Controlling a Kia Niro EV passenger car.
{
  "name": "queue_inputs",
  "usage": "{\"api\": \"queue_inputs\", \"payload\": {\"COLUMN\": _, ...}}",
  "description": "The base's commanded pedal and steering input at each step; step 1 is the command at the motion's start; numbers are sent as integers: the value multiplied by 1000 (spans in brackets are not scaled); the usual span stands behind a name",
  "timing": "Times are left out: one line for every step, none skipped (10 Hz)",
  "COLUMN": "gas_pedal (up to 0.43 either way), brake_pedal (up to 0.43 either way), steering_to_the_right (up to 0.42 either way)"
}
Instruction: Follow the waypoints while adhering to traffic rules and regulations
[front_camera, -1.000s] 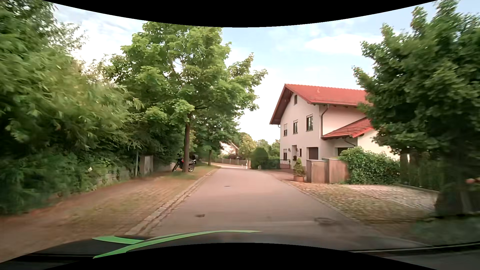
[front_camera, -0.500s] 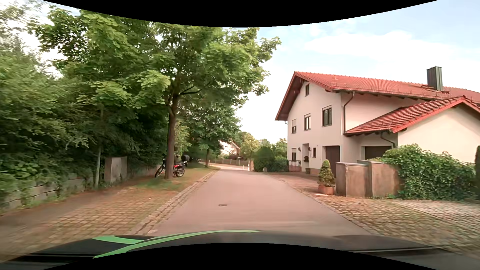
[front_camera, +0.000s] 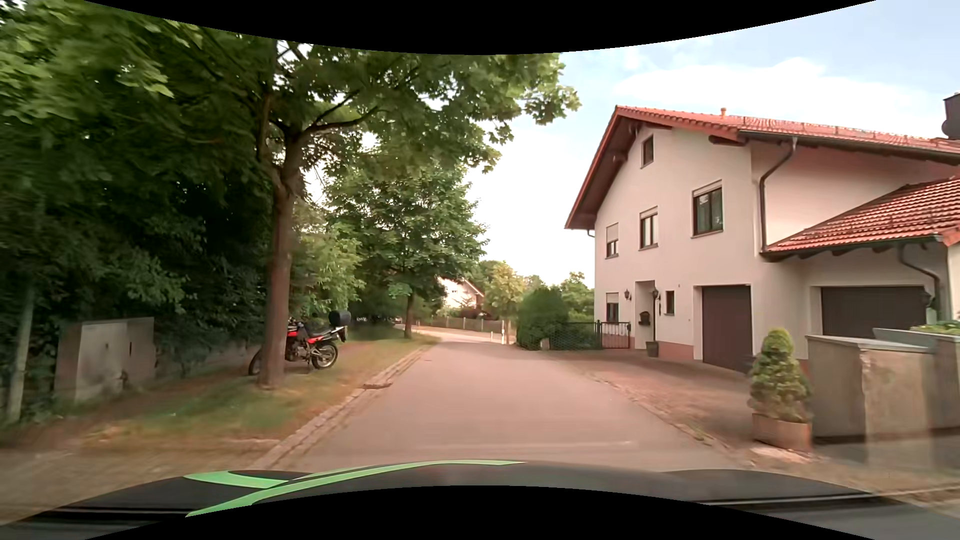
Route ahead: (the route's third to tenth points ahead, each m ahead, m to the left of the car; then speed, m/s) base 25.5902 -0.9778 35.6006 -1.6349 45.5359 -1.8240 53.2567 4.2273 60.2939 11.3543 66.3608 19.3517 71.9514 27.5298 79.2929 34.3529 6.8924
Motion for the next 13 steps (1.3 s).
{"api": "queue_inputs", "payload": {"gas_pedal": 0, "brake_pedal": 0, "steering_to_the_right": -11}}
{"api": "queue_inputs", "payload": {"gas_pedal": 0, "brake_pedal": 0, "steering_to_the_right": -11}}
{"api": "queue_inputs", "payload": {"gas_pedal": 0, "brake_pedal": 0, "steering_to_the_right": -11}}
{"api": "queue_inputs", "payload": {"gas_pedal": 0, "brake_pedal": 0, "steering_to_the_right": -11}}
{"api": "queue_inputs", "payload": {"gas_pedal": 0, "brake_pedal": 0, "steering_to_the_right": -11}}
{"api": "queue_inputs", "payload": {"gas_pedal": 0, "brake_pedal": 0, "steering_to_the_right": -10}}
{"api": "queue_inputs", "payload": {"gas_pedal": 0, "brake_pedal": 0, "steering_to_the_right": -10}}
{"api": "queue_inputs", "payload": {"gas_pedal": 0, "brake_pedal": 0, "steering_to_the_right": -9}}
{"api": "queue_inputs", "payload": {"gas_pedal": 0, "brake_pedal": 0, "steering_to_the_right": -9}}
{"api": "queue_inputs", "payload": {"gas_pedal": 0, "brake_pedal": 0, "steering_to_the_right": -9}}
{"api": "queue_inputs", "payload": {"gas_pedal": 0, "brake_pedal": 0, "steering_to_the_right": -9}}
{"api": "queue_inputs", "payload": {"gas_pedal": 0, "brake_pedal": 0, "steering_to_the_right": -9}}
{"api": "queue_inputs", "payload": {"gas_pedal": 0, "brake_pedal": 0, "steering_to_the_right": -9}}
